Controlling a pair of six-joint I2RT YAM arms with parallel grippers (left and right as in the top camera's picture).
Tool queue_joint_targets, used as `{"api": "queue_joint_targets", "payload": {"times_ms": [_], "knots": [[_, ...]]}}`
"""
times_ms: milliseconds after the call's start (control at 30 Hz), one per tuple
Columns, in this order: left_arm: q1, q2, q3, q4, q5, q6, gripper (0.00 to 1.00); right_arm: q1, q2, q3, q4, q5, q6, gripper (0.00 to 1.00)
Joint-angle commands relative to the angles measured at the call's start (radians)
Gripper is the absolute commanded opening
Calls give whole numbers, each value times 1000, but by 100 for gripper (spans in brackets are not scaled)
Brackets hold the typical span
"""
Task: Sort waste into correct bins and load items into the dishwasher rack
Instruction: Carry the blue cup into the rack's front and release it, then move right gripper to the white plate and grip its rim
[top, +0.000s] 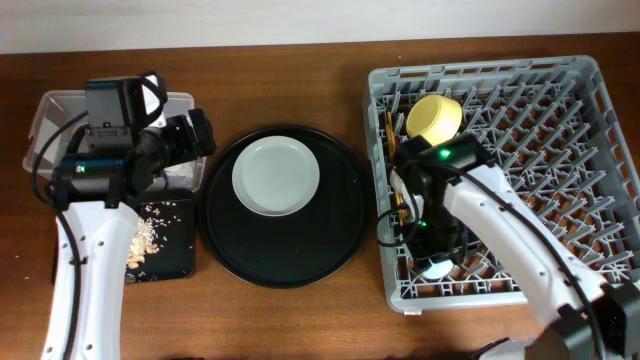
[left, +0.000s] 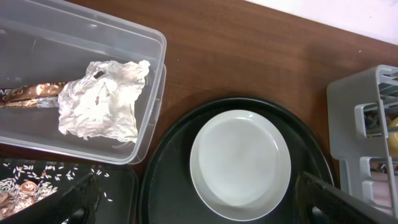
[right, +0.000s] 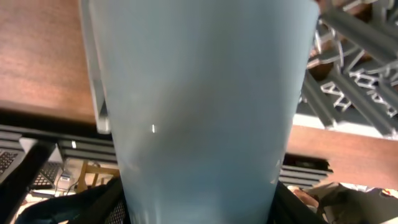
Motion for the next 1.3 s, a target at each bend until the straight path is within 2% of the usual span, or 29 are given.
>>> {"api": "queue_joint_targets", "payload": {"times_ms": [0, 100, 167, 267, 367, 533, 667, 700, 767, 833, 900, 1033, 1100, 1133, 1167, 1267], "knots": [[3, -3, 12, 2, 0, -2, 99, -9, 30, -5, 14, 13, 13, 40], [3, -3, 12, 2, 0, -2, 99, -15, 38, -6, 14, 29, 14, 44], [3, -3, 12, 2, 0, -2, 99, -27, 40, -6, 15, 50, 13, 66], [3, -3, 12, 2, 0, -2, 99, -48, 40, -6, 14, 77, 13, 81], [3, -3, 12, 2, 0, -2, 99, -84, 40, -2, 15, 85, 13, 90], [3, -3, 12, 2, 0, -2, 99, -111, 39, 66, 30, 85, 2, 98], [3, -3, 12, 2, 0, -2, 99, -109, 39, 219, 31, 48, -3, 99], [3, -3, 12, 2, 0, -2, 99, -109, 39, 311, 56, -68, -30, 99], [3, -3, 12, 2, 0, -2, 99, -104, 39, 377, 119, -212, -33, 99], [3, -3, 12, 2, 0, -2, 99, -87, 39, 399, 220, -314, -33, 98], [3, -3, 12, 2, 0, -2, 99, -50, 43, 388, 391, -364, -22, 98], [3, -3, 12, 2, 0, -2, 99, 25, 77, 348, 542, -363, 40, 99], [3, -3, 12, 2, 0, -2, 99, 58, 106, 336, 595, -348, 40, 79], [3, -3, 12, 2, 0, -2, 99, 84, 136, 326, 633, -318, 40, 66], [3, -3, 12, 2, 0, -2, 99, 105, 166, 321, 659, -280, 41, 59], [3, -3, 12, 2, 0, -2, 99, 154, 268, 320, 718, -137, 99, 55]]}}
